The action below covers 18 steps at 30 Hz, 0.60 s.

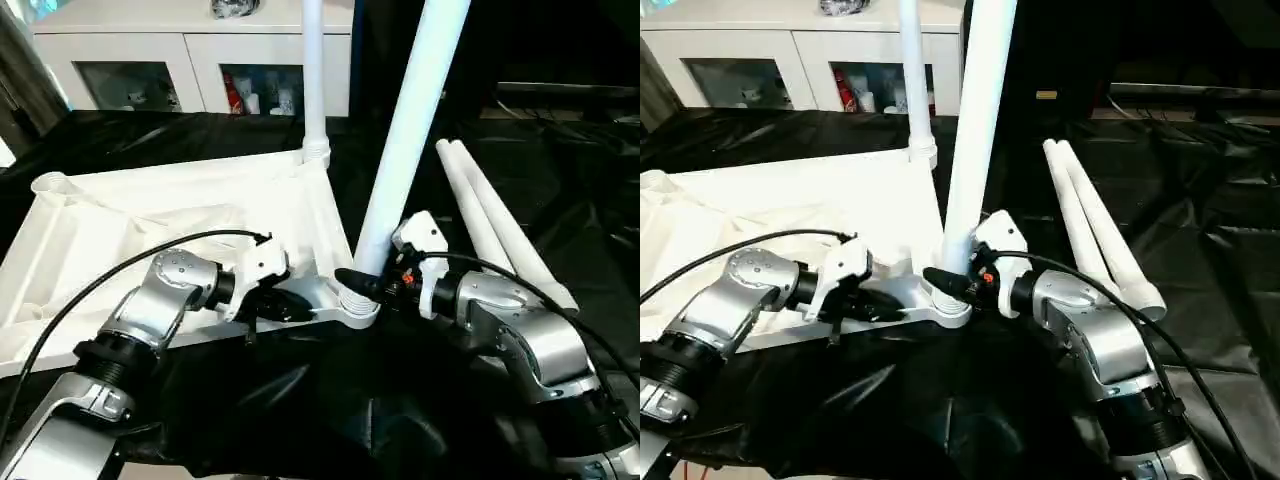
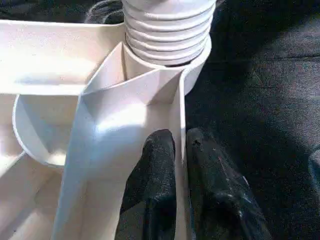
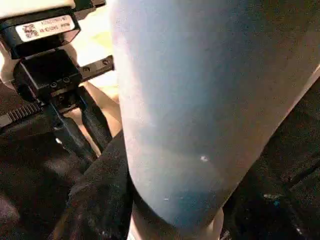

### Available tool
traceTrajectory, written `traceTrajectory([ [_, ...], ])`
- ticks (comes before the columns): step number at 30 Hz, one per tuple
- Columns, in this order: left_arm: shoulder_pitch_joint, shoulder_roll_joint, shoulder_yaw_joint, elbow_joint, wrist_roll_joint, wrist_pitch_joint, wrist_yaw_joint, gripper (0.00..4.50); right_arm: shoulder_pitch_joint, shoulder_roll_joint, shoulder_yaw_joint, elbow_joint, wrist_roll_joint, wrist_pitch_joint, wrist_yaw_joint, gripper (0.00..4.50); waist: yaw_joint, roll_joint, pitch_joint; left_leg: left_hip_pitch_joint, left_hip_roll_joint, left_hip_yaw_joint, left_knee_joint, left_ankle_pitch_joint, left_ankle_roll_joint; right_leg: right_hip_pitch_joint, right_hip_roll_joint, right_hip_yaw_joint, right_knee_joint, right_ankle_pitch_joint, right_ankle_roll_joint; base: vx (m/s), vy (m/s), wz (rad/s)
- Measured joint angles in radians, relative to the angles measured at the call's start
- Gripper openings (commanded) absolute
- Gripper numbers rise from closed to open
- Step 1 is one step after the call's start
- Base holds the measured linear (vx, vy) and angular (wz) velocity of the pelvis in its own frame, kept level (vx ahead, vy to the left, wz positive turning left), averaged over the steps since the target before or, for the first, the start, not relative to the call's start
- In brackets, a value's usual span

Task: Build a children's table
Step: Insert table leg to table base

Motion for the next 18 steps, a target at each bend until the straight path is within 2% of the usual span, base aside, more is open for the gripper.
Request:
traceTrajectory([
  [10,0.01,0.003,-0.004,0.018,0.031,-0.035,0.008,0.58,0.0,0.0,0.0,0.001,-0.001,-0.001,0.0,1.89,0.001,0.0,0.0,0.0,0.0,0.0,0.0,0.0,0.0,0.0,0.0,0.0,0.0,0.0,0.0,0.0,0.0,0.0],
  [13,0.01,0.003,-0.005,0.02,0.031,-0.039,0.009,0.22,0.0,0.0,0.0,0.001,-0.001,-0.001,-0.001,1.89,0.001,0.0,0.0,0.0,0.0,0.0,0.0,0.0,0.0,0.0,0.0,0.0,0.0,0.0,0.0,0.0,0.0,0.0],
  [18,0.01,0.002,-0.004,0.022,0.029,-0.046,0.014,0.09,-0.004,0.0,0.0,0.004,-0.003,-0.002,-0.004,1.89,0.002,0.0,0.0,0.0,0.0,0.0,0.0,0.0,0.0,0.0,0.0,0.0,0.0,0.0,0.0,0.0,0.0,0.0],
])
